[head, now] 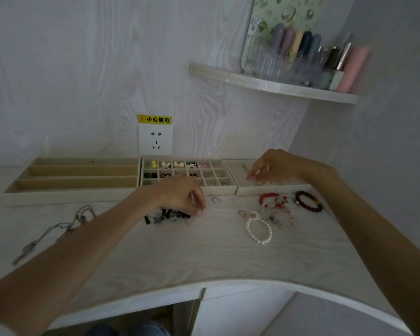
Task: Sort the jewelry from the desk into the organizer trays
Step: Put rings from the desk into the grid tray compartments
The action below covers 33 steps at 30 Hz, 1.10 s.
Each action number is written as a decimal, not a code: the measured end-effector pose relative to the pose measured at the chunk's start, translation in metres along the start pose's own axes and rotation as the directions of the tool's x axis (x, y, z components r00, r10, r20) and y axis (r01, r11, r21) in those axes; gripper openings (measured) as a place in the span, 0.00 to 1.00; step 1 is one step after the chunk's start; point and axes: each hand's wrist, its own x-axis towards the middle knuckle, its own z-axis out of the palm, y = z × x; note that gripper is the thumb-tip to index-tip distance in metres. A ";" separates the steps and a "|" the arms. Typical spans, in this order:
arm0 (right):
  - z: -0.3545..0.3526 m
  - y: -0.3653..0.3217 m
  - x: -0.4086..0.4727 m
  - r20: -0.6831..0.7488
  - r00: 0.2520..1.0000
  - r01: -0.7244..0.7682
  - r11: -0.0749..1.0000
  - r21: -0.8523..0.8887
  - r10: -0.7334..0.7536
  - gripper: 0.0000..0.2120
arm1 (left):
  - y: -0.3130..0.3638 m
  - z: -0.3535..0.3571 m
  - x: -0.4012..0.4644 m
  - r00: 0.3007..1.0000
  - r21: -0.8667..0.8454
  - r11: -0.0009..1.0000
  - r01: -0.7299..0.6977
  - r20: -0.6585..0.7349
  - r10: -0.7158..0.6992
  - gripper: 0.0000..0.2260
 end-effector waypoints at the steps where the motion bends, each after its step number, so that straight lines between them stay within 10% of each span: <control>1: 0.001 0.000 -0.002 0.000 1.000 0.004 1.000 0.014 -0.004 0.07 | 0.001 0.001 0.002 1.000 0.030 1.000 -0.004 -0.016 0.005 0.07; 12: 0.013 0.017 0.029 -0.006 0.989 0.148 0.983 0.108 -0.148 0.08 | 0.005 0.001 0.021 0.989 0.307 0.941 -0.145 0.021 0.146 0.06; 16: 0.008 0.022 0.066 0.007 0.987 0.155 0.969 0.191 -0.159 0.06 | -0.005 -0.009 0.038 0.994 -0.184 0.978 -0.103 -0.043 0.096 0.06; 21: -0.002 0.013 0.089 0.050 0.996 0.047 0.904 0.425 -0.075 0.09 | 0.001 -0.040 0.054 0.964 -0.771 0.636 -0.006 -0.175 -0.202 0.07; 33: -0.020 0.003 0.084 0.247 0.956 -0.274 0.767 0.579 0.156 0.13 | 0.023 -0.061 0.067 0.936 -0.787 0.552 0.276 0.089 -0.341 0.08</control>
